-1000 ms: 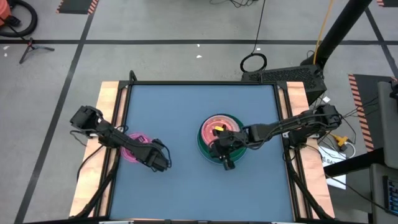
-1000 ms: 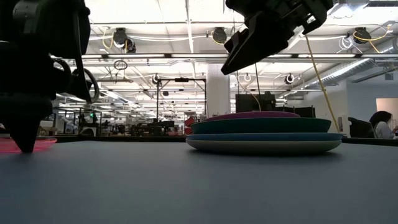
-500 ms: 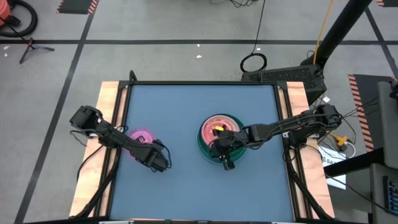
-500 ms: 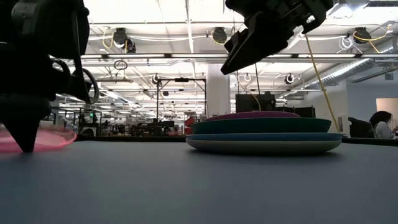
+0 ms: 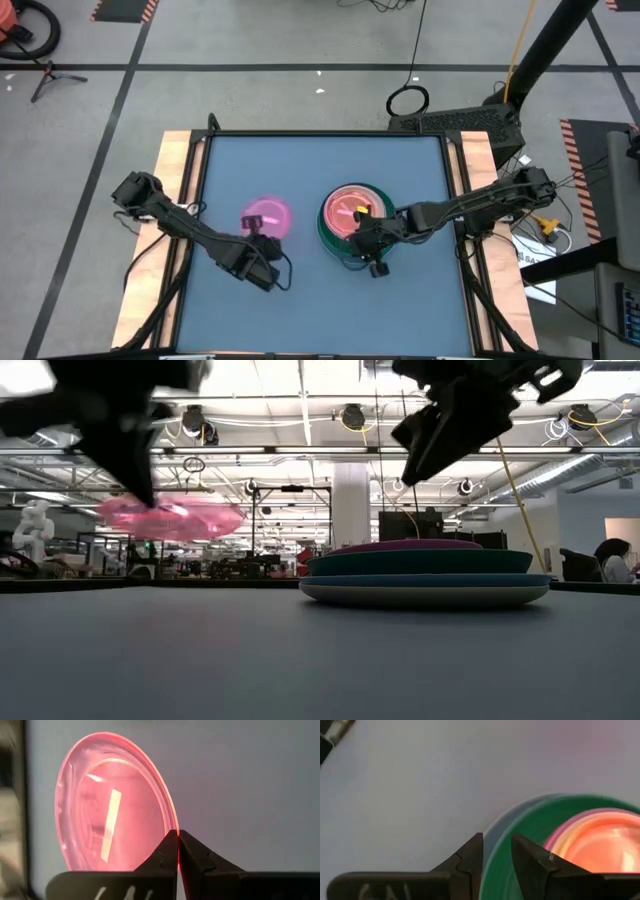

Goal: Stack plastic plates
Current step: Stack the light pink plate on top of the light pink plate, then return to Home Position

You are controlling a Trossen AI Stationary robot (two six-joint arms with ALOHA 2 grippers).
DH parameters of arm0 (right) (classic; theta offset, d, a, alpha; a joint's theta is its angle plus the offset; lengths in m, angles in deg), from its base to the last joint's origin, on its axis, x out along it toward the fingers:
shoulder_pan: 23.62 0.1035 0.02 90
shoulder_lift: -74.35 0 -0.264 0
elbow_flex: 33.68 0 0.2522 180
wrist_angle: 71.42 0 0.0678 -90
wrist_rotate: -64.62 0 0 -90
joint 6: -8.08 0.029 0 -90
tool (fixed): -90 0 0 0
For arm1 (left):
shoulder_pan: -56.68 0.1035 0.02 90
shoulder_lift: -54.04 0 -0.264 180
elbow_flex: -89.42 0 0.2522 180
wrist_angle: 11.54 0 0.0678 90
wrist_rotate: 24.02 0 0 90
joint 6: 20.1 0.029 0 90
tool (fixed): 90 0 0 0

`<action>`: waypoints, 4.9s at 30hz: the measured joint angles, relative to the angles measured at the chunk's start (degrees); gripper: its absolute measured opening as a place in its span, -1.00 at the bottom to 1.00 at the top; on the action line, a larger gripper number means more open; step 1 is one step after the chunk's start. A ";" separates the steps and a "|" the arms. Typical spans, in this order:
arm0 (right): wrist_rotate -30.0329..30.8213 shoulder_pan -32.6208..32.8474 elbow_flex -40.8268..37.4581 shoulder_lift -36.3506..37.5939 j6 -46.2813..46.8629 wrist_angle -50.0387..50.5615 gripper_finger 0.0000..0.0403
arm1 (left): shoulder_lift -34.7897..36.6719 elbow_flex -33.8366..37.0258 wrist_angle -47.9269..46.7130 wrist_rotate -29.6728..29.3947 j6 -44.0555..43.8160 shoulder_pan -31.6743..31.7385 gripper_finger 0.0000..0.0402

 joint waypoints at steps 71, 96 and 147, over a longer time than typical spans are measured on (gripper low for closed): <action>13.01 -2.20 -47.87 75.99 -6.26 -17.70 -0.54 | 47.74 33.04 55.60 10.94 38.81 16.56 -0.67; 18.73 -3.22 -51.83 84.72 -8.55 -12.22 -0.54 | 84.39 61.03 65.38 10.48 30.30 16.61 -0.67; 29.07 -4.07 -57.55 84.14 -10.37 -24.97 -0.54 | 84.51 65.78 66.28 -9.41 37.40 20.37 -0.67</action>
